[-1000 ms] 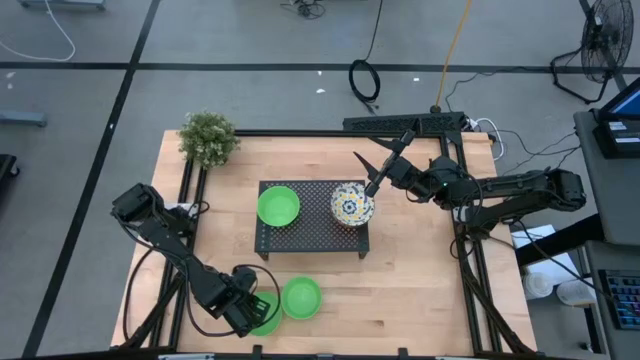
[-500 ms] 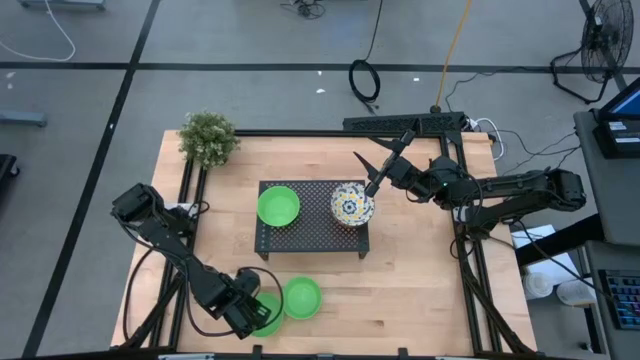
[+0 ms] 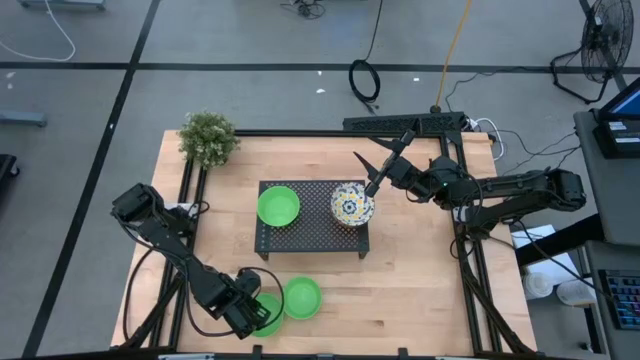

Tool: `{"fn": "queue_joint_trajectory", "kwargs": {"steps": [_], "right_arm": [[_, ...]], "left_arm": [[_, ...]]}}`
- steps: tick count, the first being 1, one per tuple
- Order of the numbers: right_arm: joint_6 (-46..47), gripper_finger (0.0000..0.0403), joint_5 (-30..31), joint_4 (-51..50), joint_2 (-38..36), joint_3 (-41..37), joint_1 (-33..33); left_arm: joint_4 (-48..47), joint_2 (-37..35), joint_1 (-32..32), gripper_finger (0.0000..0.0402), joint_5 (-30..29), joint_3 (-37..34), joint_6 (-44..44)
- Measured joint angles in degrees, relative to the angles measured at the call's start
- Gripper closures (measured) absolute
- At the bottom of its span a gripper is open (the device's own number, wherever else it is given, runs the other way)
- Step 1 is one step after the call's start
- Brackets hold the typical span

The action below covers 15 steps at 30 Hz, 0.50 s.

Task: Pick & Place Mini bowls
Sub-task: Stack the left green bowl on top of the green bowl on the shelf

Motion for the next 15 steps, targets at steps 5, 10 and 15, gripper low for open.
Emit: {"fn": "queue_joint_trajectory", "kwargs": {"steps": [5,10,15], "right_arm": [[0.00,0.0188,0.00,0.01,0.00,0.00,0.00],[0.00,0.0188,0.00,-0.01,0.00,0.00,0.00],[0.00,0.0188,0.00,0.01,0.00,0.00,0.00]], "left_arm": [[-0.08,0.00,0.00,0.0229,-0.01,0.00,-0.01],[-0.50,0.00,0.02,0.0229,-0.02,0.00,0.02],[-0.51,0.00,0.02,0.0229,-0.02,0.00,0.46]]}}
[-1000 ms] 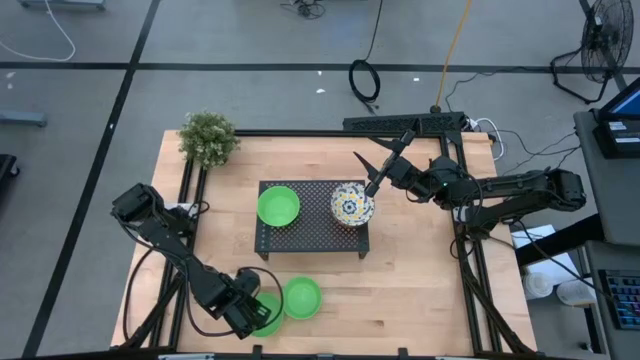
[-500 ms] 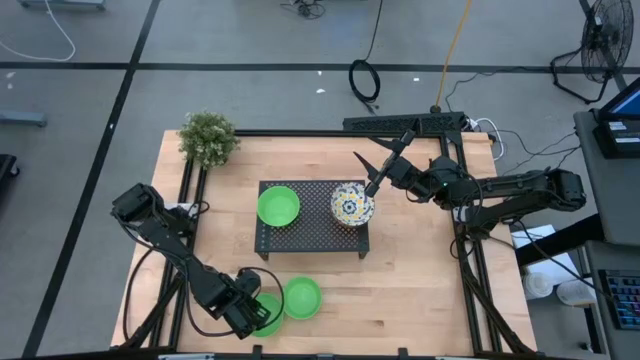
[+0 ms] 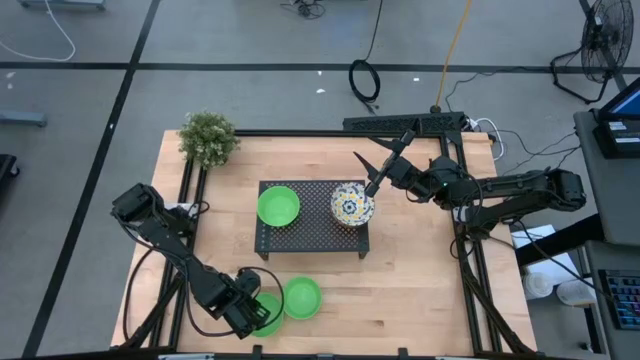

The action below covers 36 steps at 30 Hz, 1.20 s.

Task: Pick & Place Mini bowls
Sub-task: Stack the left green bowl on top of the green bowl on the shelf

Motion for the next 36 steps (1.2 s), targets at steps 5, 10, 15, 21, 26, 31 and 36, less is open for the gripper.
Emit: {"fn": "queue_joint_trajectory", "kwargs": {"steps": [5,10,15,21,26,31,36], "right_arm": [[0.01,0.0188,0.01,-0.01,0.00,0.00,0.00],[0.00,0.0188,0.00,-0.01,0.00,0.00,0.00],[0.00,0.0188,0.00,-0.02,0.00,0.00,0.00],[0.00,0.0188,0.00,0.00,0.00,0.00,0.00],[0.00,0.0188,0.00,-0.02,0.00,0.00,0.00],[0.01,0.0188,0.00,-0.01,0.00,0.00,0.00],[0.01,0.0188,0.00,-0.01,0.00,0.00,0.00]], "left_arm": [[0.00,0.00,0.00,0.0229,-0.01,0.00,0.02],[-0.15,0.00,0.00,0.0229,-0.02,0.00,0.02],[-0.27,0.02,0.00,0.0229,-0.47,0.00,0.06],[-0.28,0.02,0.00,0.0229,-1.05,0.00,0.46],[-0.28,0.02,-0.07,0.0229,-1.03,0.00,0.48],[-0.28,0.02,-0.34,0.0229,-1.03,0.00,0.49],[-0.28,0.02,-0.74,0.0229,-0.99,0.00,0.48]]}}
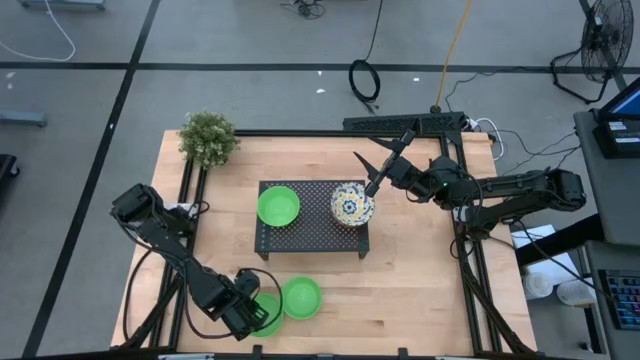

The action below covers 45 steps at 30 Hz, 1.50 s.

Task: Pick & Place Mini bowls
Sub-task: Stack the left green bowl on top of the green bowl on the shelf

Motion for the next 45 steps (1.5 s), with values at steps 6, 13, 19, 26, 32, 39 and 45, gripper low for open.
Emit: {"fn": "queue_joint_trajectory", "kwargs": {"steps": [6,13,19,26,32,39,45], "right_arm": [[-0.01,0.0188,0.00,0.01,0.00,0.00,0.00],[-0.01,0.0188,0.00,0.00,0.00,0.00,0.00],[-0.01,0.0188,0.00,-0.01,0.00,0.00,0.00],[-0.01,0.0188,0.00,0.01,0.00,0.00,0.00],[-0.01,0.0188,0.00,0.01,0.00,0.00,0.00],[-0.01,0.0188,0.00,0.01,0.00,0.00,0.00],[0.00,0.0188,0.00,0.00,0.00,0.00,0.00]], "left_arm": [[0.00,0.00,0.00,0.0229,0.00,-0.02,0.00],[0.00,0.00,0.02,0.0229,0.02,-0.02,0.00],[0.00,0.00,0.02,0.0229,0.02,-0.02,0.00],[0.00,0.00,0.04,0.0229,0.00,-0.02,0.00],[-0.02,0.00,0.04,0.0229,-0.02,-0.02,0.01],[-0.02,0.00,0.04,0.0246,-0.03,-0.02,0.13],[0.00,0.00,0.04,0.0318,-0.04,-0.02,0.57]]}}
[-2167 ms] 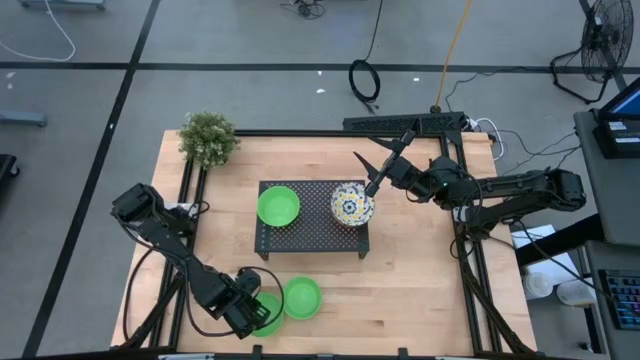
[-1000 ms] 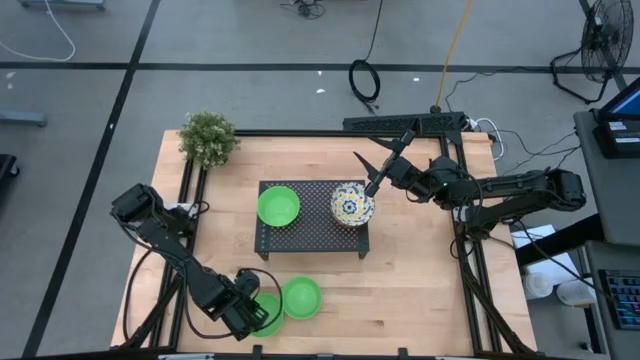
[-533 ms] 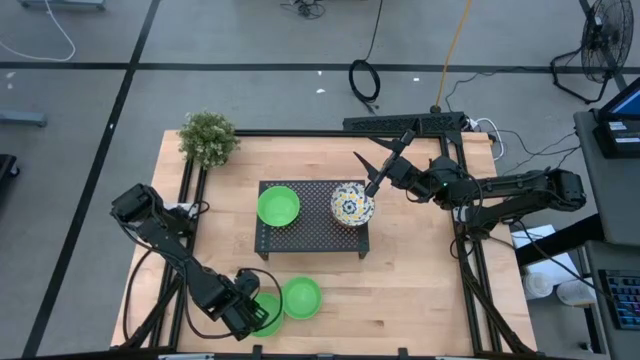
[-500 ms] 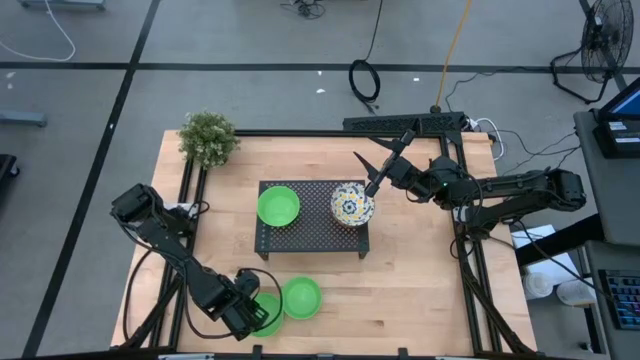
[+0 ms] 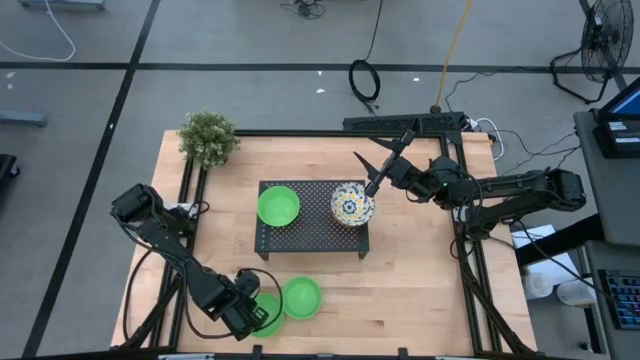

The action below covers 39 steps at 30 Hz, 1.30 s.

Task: Pick & Place Mini bowls
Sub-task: Stack the left green bowl on top of the green bowl on the shelf

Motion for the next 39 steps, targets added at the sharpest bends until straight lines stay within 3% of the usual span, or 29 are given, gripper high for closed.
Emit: {"fn": "queue_joint_trajectory", "kwargs": {"steps": [9,16,23,29,35,39], "right_arm": [[0.01,0.0188,0.00,-0.01,0.00,0.00,0.00],[0.01,0.0188,0.00,0.01,0.00,0.00,0.00],[0.01,0.0188,0.00,0.01,0.00,0.00,0.00],[0.01,0.0188,0.00,0.01,0.00,0.00,0.00],[0.01,0.0188,0.00,-0.01,0.00,0.00,0.00],[0.01,0.0188,0.00,0.00,0.00,0.00,0.00]], "left_arm": [[0.11,0.00,0.00,0.0395,0.02,0.00,0.79],[0.02,0.00,0.00,0.0372,0.02,0.00,0.90],[0.07,0.00,0.00,0.0395,-0.02,0.00,0.90],[0.02,0.00,0.00,0.0377,-0.02,0.00,0.90],[0.07,0.00,0.00,0.0395,-0.04,0.00,0.88],[0.00,0.00,-0.02,0.0376,-0.42,0.00,-0.34]]}}
